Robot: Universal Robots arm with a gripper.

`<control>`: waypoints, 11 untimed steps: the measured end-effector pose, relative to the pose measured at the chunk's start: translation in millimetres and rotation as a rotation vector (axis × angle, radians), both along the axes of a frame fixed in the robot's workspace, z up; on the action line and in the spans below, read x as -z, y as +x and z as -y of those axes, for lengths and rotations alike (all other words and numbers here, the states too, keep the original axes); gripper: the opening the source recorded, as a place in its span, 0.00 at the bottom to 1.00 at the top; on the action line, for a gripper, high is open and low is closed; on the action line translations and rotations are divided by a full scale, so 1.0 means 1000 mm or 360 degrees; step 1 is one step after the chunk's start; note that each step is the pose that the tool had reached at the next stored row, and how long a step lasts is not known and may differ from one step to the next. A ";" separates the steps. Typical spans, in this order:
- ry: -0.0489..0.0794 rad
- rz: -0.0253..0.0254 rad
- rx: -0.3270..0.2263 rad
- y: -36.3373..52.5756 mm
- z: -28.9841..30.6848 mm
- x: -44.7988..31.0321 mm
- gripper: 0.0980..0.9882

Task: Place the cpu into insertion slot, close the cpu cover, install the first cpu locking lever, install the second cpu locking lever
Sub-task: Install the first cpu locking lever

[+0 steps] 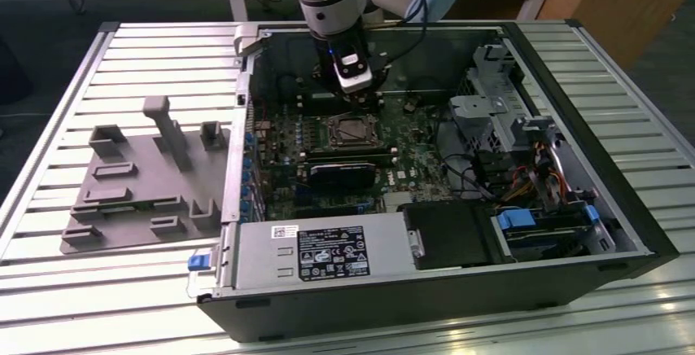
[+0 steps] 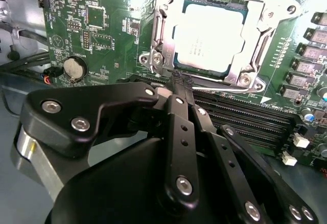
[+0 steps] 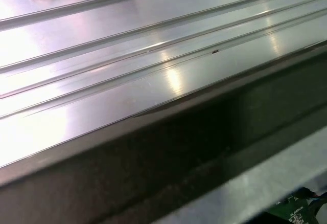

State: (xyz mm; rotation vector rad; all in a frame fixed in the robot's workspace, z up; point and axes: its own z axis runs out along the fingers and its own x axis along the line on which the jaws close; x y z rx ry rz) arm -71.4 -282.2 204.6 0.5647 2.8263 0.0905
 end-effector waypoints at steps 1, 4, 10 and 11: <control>0.0000 -0.00001 0.0000 0.0000 -0.0003 0.0000 0.00; 0.0000 -0.00003 -0.0002 0.0000 -0.0018 -0.0001 0.00; 0.0000 -0.00002 -0.0010 0.0000 -0.0030 0.0002 0.00; 0.0000 -0.00001 -0.0011 0.0000 -0.0030 0.0005 0.00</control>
